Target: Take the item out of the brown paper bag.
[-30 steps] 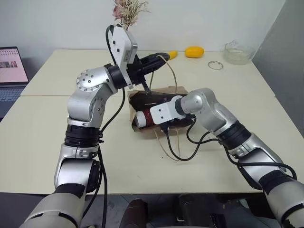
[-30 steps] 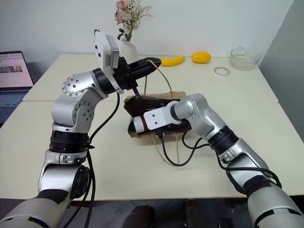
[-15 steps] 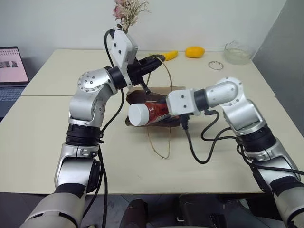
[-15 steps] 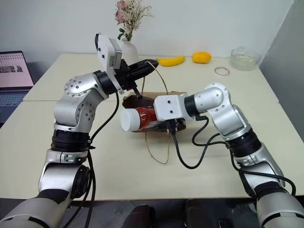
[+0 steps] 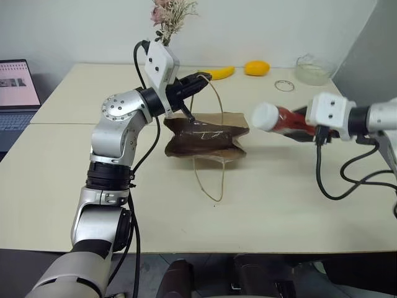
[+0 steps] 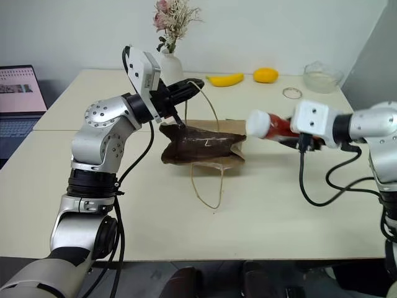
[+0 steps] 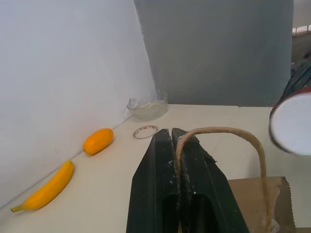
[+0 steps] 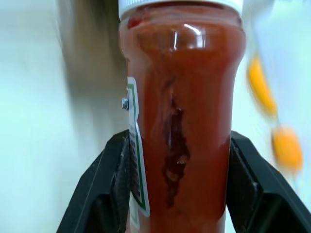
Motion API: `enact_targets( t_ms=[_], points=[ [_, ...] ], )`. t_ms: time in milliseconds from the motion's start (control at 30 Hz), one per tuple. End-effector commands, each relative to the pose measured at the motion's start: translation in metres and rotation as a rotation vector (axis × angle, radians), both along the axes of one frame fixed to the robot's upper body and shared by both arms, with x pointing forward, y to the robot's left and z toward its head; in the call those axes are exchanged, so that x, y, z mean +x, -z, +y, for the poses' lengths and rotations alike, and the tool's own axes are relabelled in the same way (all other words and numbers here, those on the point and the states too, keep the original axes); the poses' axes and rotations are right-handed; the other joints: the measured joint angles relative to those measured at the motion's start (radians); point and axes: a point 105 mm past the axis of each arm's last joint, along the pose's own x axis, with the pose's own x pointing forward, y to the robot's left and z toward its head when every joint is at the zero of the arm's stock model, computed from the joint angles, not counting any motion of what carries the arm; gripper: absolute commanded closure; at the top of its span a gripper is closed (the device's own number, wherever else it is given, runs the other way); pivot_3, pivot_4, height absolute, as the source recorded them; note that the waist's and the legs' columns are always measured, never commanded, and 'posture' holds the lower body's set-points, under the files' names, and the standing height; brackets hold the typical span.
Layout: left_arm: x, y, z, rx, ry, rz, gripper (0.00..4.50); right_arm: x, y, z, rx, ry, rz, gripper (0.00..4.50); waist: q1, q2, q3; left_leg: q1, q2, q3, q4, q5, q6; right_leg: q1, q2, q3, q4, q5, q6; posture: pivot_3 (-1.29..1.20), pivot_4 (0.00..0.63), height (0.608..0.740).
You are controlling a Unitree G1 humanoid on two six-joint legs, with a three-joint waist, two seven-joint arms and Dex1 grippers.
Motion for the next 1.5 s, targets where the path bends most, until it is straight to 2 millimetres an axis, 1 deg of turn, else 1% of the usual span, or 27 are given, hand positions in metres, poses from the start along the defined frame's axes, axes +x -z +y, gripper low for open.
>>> enact_targets(
  t_ms=[33, 167, 233, 300, 367, 400, 500, 533, 567, 600, 633, 700, 800, 867, 933, 1033, 1100, 1167, 1233, 1300, 1367, 1433, 1500],
  points=[
    [-0.004, -0.013, -0.001, -0.009, -0.003, -0.06, 4.5, 0.018, 0.016, -0.022, -0.161, 0.045, -0.083, 2.4, -0.008, 0.0, 0.0, 0.001, 0.0, 0.001, 0.0, 0.0, 0.0, 0.0, 0.0, 0.001, 0.0, 0.0, 0.0, 0.0, 0.15, 0.74],
    [-0.006, -0.011, 0.0, -0.008, -0.005, -0.056, 4.5, 0.028, 0.048, -0.039, -0.294, 0.039, -0.055, 2.4, -0.014, 0.0, 0.0, 0.001, 0.001, 0.003, 0.0, 0.0, 0.0, -0.001, 0.001, 0.001, 0.001, 0.0, 0.0, 0.0, 0.15, 0.74],
    [-0.006, -0.011, 0.001, -0.005, -0.01, -0.053, 4.5, 0.03, 0.058, -0.041, -0.315, 0.032, -0.032, 2.4, -0.016, 0.0, 0.0, 0.001, 0.001, 0.003, -0.001, 0.0, 0.0, -0.001, 0.0, 0.002, 0.001, 0.0, 0.0, 0.0, 0.15, 0.74],
    [-0.006, -0.011, 0.003, -0.004, -0.014, -0.053, 4.5, 0.031, 0.062, -0.043, -0.323, 0.025, -0.023, 2.4, -0.016, 0.0, 0.0, 0.001, 0.001, 0.003, -0.001, 0.0, 0.0, -0.001, 0.001, 0.002, 0.0, 0.0, 0.0, 0.0, 0.15, 0.74],
    [-0.006, -0.01, 0.003, -0.002, -0.017, -0.052, 4.5, 0.031, 0.062, -0.044, -0.309, 0.025, -0.017, 1.68, -0.016, 0.0, 0.0, 0.001, 0.001, 0.004, -0.001, 0.0, 0.0, -0.001, 0.001, 0.002, 0.0, 0.0, 0.0, 0.0, 0.15, 0.74],
    [-0.005, -0.01, 0.003, -0.002, -0.018, -0.05, 4.5, 0.031, 0.059, -0.044, -0.29, 0.032, -0.017, 1.41, -0.016, 0.0, 0.0, 0.001, 0.001, 0.003, 0.0, 0.0, 0.0, -0.001, 0.001, 0.002, 0.0, 0.0, 0.0, 0.0, 0.15, 0.74],
    [-0.003, -0.009, 0.003, 0.001, -0.021, -0.046, 4.5, 0.029, 0.041, -0.044, -0.235, 0.051, -0.057, 0.25, -0.015, 0.0, 0.0, 0.001, 0.0, 0.003, 0.0, 0.0, 0.0, 0.0, 0.001, 0.002, 0.0, 0.0, 0.0, 0.0, 0.15, 0.74],
    [-0.002, -0.008, 0.004, 0.002, -0.023, -0.045, 4.5, 0.027, 0.033, -0.041, -0.19, 0.056, -0.07, 0.04, -0.015, 0.0, 0.0, 0.001, 0.0, 0.003, 0.0, 0.0, 0.0, 0.0, 0.001, 0.002, 0.0, 0.0, 0.0, 0.0, 0.15, 0.74],
    [0.0, -0.008, 0.005, 0.002, -0.03, -0.042, 4.5, 0.023, 0.023, -0.036, -0.128, 0.057, -0.083, 0.04, -0.014, 0.0, 0.0, 0.001, 0.0, 0.003, 0.0, 0.0, 0.0, 0.0, 0.0, 0.002, 0.001, 0.0, 0.0, 0.0, 0.15, 0.74],
    [0.004, -0.008, 0.008, 0.004, -0.047, -0.039, 4.5, 0.017, 0.011, -0.027, -0.03, 0.049, -0.099, 0.04, -0.013, 0.0, 0.0, 0.001, 0.0, 0.002, 0.0, 0.0, 0.0, 0.0, 0.0, 0.002, 0.001, 0.0, 0.0, 0.0, 0.15, 0.74],
    [0.01, -0.008, 0.01, 0.008, -0.075, -0.037, 4.5, 0.007, -0.001, -0.016, 0.09, 0.038, -0.097, 0.04, -0.013, 0.0, 0.0, 0.0, 0.0, 0.001, 0.0, 0.0, 0.0, 0.0, 0.0, 0.002, 0.001, 0.0, 0.0, 0.0, 0.15, 0.74],
    [0.023, -0.008, 0.016, 0.021, -0.129, -0.034, 4.5, -0.014, -0.015, 0.007, 0.275, -0.01, -0.092, 0.04, -0.007, 0.0, 0.0, 0.0, 0.001, -0.001, 0.0, 0.0, 0.0, 0.001, 0.0, 0.001, 0.001, 0.0, 0.0, 0.0, 0.15, 0.74],
    [0.038, -0.008, 0.023, 0.052, -0.169, -0.028, 4.5, -0.036, -0.026, 0.042, 0.487, -0.061, -0.084, 0.04, -0.006, 0.0, 0.0, 0.0, 0.002, -0.004, 0.0, 0.0, 0.0, 0.001, 0.0, 0.0, 0.001, 0.0, 0.0, 0.0, 0.15, 0.74],
    [0.047, -0.007, 0.027, 0.087, -0.181, -0.02, 4.5, -0.044, -0.031, 0.059, 0.592, -0.067, -0.092, 0.04, -0.005, 0.0, 0.0, 0.0, 0.001, -0.006, 0.0, 0.0, -0.001, 0.001, 0.0, -0.001, 0.001, 0.0, 0.0, 0.0, 0.15, 0.74],
    [0.055, -0.011, 0.029, 0.109, -0.191, -0.008, 4.5, -0.048, -0.033, 0.074, 0.681, -0.062, -0.1, 0.04, -0.005, 0.0, 0.0, 0.0, 0.0, -0.005, 0.001, 0.0, 0.0, 0.001, 0.001, -0.002, 0.002, 0.0, 0.0, 0.0, 0.15, 0.74],
    [0.056, -0.012, 0.025, 0.141, -0.155, 0.003, 3.9, -0.049, -0.03, 0.081, 0.698, -0.047, -0.087, 0.0, 0.0, 0.0, 0.0, -0.001, -0.001, -0.004, 0.001, 0.0, 0.0, 0.001, 0.001, -0.002, 0.001, 0.0, 0.001, 0.0, 0.15, 0.74],
    [0.055, -0.009, 0.024, 0.169, -0.129, 0.012, 3.28, -0.049, -0.028, 0.083, 0.696, -0.043, -0.078, 0.0, 0.002, 0.0, 0.0, -0.001, -0.002, -0.002, 0.001, 0.0, 0.0, 0.001, 0.001, -0.002, -0.001, 0.0, 0.001, 0.0, 0.15, 0.74],
    [0.053, -0.005, 0.028, 0.188, -0.119, 0.02, 2.67, -0.048, -0.027, 0.084, 0.697, -0.044, -0.07, 0.0, 0.003, 0.0, 0.0, -0.003, -0.002, -0.001, 0.001, 0.0, 0.0, 0.0, 0.001, -0.001, -0.002, 0.0, 0.002, 0.0, 0.15, 0.74],
    [0.05, 0.0, 0.041, 0.202, -0.124, 0.035, 2.04, -0.044, -0.025, 0.084, 0.703, -0.037, -0.066, 0.0, 0.001, 0.0, 0.0, -0.005, -0.001, -0.001, 0.001, 0.0, 0.0, -0.002, 0.001, -0.002, -0.002, 0.0, 0.001, 0.0, 0.15, 0.74],
    [0.046, 0.003, 0.049, 0.208, -0.123, 0.041, 1.31, -0.042, -0.024, 0.083, 0.704, -0.03, -0.066, 0.0, -0.004, 0.0, 0.0, -0.005, 0.0, -0.001, 0.0, 0.0, 0.0, -0.003, 0.001, -0.001, -0.001, 0.0, 0.001, 0.0, 0.15, 0.74],
    [0.04, 0.004, 0.056, 0.193, -0.12, 0.044, 0.73, -0.039, -0.022, 0.082, 0.707, -0.025, -0.064, 0.0, -0.004, 0.0, 0.0, -0.005, 0.0, -0.002, 0.0, 0.0, 0.0, -0.003, 0.002, -0.002, 0.0, 0.0, 0.001, 0.0, 0.15, 0.74],
    [0.033, 0.004, 0.062, 0.168, -0.117, 0.051, 0.73, -0.038, -0.019, 0.082, 0.709, -0.02, -0.061, 0.0, -0.004, 0.0, 0.0, -0.005, 0.001, -0.003, 0.0, 0.0, 0.0, -0.003, 0.002, -0.001, 0.0, 0.0, 0.001, 0.0, 0.15, 0.74],
    [0.019, -0.003, 0.071, 0.077, -0.117, 0.044, 0.73, -0.034, -0.015, 0.077, 0.712, 0.01, -0.08, 0.0, -0.004, 0.0, 0.0, -0.006, 0.001, -0.003, 0.001, 0.0, 0.0, -0.003, 0.002, -0.002, 0.0, 0.0, 0.001, 0.0, 0.15, 0.74]
  ],
)
